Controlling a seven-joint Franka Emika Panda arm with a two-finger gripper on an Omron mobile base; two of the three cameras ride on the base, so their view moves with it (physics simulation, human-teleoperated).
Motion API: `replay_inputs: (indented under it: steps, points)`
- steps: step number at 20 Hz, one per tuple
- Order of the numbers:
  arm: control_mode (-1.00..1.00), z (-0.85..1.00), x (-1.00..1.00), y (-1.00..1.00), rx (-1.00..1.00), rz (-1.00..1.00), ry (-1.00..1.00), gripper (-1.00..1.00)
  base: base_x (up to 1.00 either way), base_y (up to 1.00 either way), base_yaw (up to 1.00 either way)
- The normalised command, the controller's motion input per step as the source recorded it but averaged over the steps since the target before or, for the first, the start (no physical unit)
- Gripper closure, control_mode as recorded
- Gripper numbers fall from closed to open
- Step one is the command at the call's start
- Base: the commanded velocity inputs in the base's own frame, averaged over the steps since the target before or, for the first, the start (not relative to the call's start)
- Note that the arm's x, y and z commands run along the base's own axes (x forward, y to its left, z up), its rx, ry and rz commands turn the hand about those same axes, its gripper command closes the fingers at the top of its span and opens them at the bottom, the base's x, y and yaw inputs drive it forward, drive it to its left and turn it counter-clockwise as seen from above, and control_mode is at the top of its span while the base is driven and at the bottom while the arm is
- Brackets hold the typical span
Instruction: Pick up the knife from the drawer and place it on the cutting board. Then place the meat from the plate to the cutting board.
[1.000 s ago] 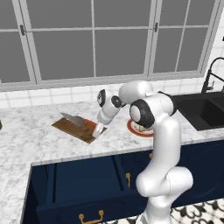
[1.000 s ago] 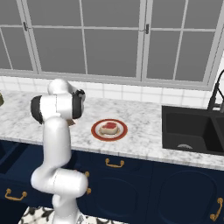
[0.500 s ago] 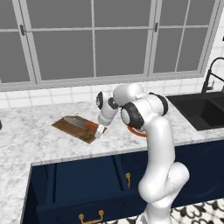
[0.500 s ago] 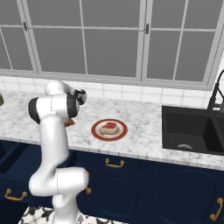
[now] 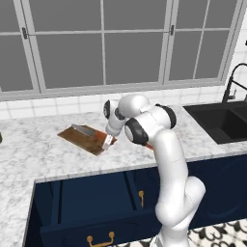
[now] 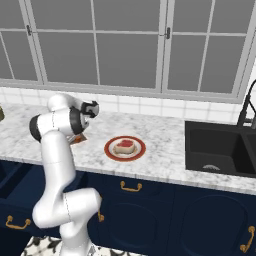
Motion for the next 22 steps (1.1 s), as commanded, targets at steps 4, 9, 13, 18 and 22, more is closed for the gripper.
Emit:
replay_inputs:
  steps: [4,9,13,18,22]
  points:
    - [-1.0,0.15,0.56,0.4,-0.07,-0.09,0.16,-1.0,0.0,0.0,0.0]
    - [-1.0,0.02,0.07,0.19,-0.01,-0.03,0.06,-1.0,0.0,0.0,0.0]
    - [-1.0,0.3,-0.03,-0.07,0.05,0.01,0.0,-1.0,0.0,0.0,0.0]
    - [-1.0,0.89,0.0,-0.24,0.05,0.0,0.0,-1.0,0.0,0.0,0.0]
    - [-1.0,0.74,-0.33,-0.61,-0.02,0.02,0.0,-1.0,0.0,0.0,0.0]
